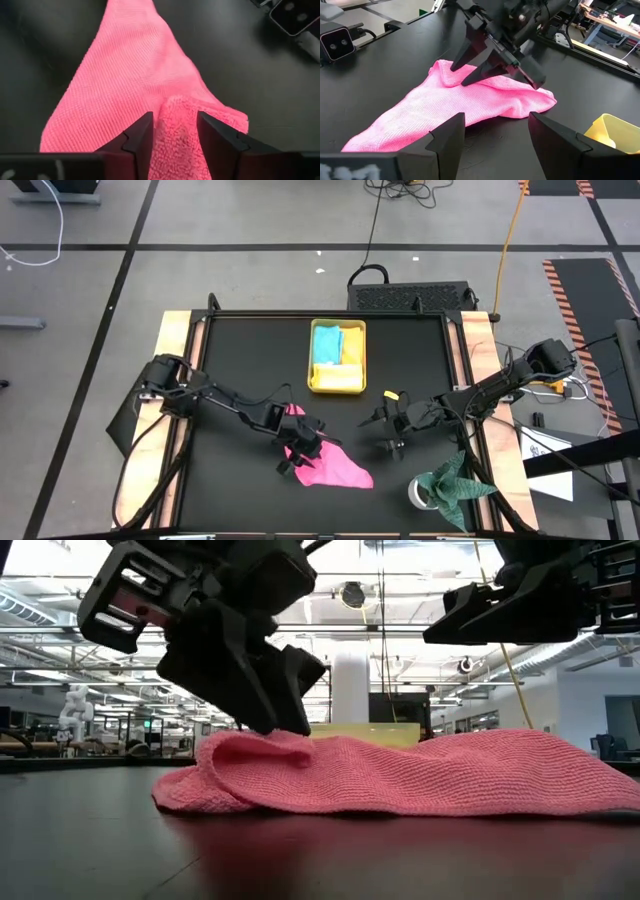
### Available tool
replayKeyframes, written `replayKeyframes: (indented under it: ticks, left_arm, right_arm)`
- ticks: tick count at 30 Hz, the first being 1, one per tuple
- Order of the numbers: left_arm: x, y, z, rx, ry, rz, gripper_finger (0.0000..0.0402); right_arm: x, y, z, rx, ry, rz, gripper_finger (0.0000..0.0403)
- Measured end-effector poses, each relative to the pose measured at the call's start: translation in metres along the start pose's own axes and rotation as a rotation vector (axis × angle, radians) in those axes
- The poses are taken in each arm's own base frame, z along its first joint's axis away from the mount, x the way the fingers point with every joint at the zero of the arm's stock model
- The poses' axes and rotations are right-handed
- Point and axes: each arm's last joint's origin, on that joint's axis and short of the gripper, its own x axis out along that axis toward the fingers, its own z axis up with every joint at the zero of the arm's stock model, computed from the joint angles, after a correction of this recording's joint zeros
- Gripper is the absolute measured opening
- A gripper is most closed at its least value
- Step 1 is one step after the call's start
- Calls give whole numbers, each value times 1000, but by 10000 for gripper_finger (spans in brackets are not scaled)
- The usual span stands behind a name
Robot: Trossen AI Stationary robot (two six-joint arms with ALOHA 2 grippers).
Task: Fold microfiber towels
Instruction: Fold the pink towel
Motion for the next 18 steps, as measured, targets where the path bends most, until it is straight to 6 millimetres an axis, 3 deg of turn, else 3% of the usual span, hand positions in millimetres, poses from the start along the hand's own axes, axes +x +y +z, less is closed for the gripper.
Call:
replayKeyframes:
  ticks: [5, 11, 14, 18]
  left_arm:
    - [8, 2, -10, -16, 60, 32, 108]
    - [12, 3, -12, 1, 70, 30, 20]
    - [2, 1, -7, -17, 58, 37, 10]
    - [-26, -7, 16, 9, -32, 104, 6]
  right_arm:
    - [0, 0, 0, 0, 0, 0, 210]
    - [0, 0, -1, -1, 7, 2, 210]
    - [0, 0, -1, -1, 8, 1, 210]
    - [0, 0, -1, -1, 8, 1, 210]
